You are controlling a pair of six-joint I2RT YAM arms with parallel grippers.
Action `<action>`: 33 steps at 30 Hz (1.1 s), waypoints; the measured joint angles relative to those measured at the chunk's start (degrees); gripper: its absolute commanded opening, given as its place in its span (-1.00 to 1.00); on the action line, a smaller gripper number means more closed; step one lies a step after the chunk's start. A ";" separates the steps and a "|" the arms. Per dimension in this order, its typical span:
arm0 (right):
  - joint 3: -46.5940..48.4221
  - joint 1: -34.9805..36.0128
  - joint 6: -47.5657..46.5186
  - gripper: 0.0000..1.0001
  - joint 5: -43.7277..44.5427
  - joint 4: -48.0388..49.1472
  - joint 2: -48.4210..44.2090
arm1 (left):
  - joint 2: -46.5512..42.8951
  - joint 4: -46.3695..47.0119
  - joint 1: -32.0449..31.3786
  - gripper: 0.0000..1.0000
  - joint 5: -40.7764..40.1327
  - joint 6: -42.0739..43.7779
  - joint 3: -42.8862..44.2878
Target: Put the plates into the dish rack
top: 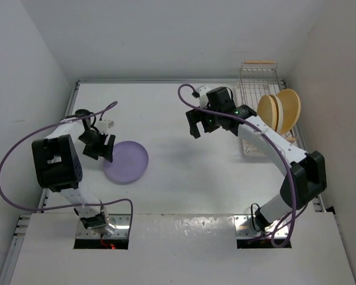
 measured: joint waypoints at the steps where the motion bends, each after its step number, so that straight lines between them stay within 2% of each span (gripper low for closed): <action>1: -1.05 0.04 0.48 1.00 -0.20 0.46 -0.70 | -0.02 0.04 -0.52 0.51 -0.11 -0.28 -0.98; 5: -4.11 0.31 1.81 1.00 -0.44 1.84 -3.19 | 0.48 1.90 -2.01 0.21 -0.52 -0.68 -2.86; 6: -4.68 0.33 2.14 1.00 -0.48 2.12 -3.65 | 1.09 2.69 -2.19 0.00 -0.63 -0.87 -3.26; 8: -5.51 0.33 2.73 1.00 -0.63 2.58 -4.26 | 2.71 4.20 -2.19 -0.26 -0.79 -1.36 -4.09; 9: -5.79 0.35 2.97 0.97 -0.68 2.86 -4.44 | 3.41 4.85 -2.19 -0.69 -0.72 -1.55 -4.55; 10: -6.01 0.35 3.21 0.97 -0.72 2.99 -4.55 | 3.78 4.74 -2.19 -0.96 -0.50 -1.95 -4.63; 18: -9.20 0.72 7.10 0.87 -3.39 6.60 -4.94 | 1.14 2.93 -3.54 -1.00 8.11 -2.45 -3.72; 24: -10.56 5.75 12.26 0.84 -9.38 15.32 -1.86 | -8.26 4.26 -11.15 -1.00 16.35 -2.34 3.63; 26: -10.29 7.45 13.68 0.78 -10.99 18.40 0.98 | -10.38 4.50 -13.55 -1.00 18.99 -2.38 6.14; 28: -10.03 8.85 15.34 0.59 -12.20 20.70 4.07 | -12.00 4.37 -15.89 -1.00 21.68 -2.21 7.76; 29: -9.86 9.25 16.02 0.29 -12.59 21.49 5.40 | -12.44 4.13 -16.72 -1.00 22.71 -2.16 8.13; 30: -9.60 9.40 17.25 0.10 -13.22 22.32 6.86 | -12.76 3.93 -17.40 -1.00 23.47 -1.99 8.26; 31: -9.35 9.42 18.16 -0.43 -13.49 22.84 7.78 | -12.83 3.72 -17.66 -1.00 23.80 -1.86 8.26; 33: -9.11 9.44 19.87 -0.89 -13.92 23.41 8.39 | -12.76 3.65 -17.66 -1.00 23.71 -1.55 8.24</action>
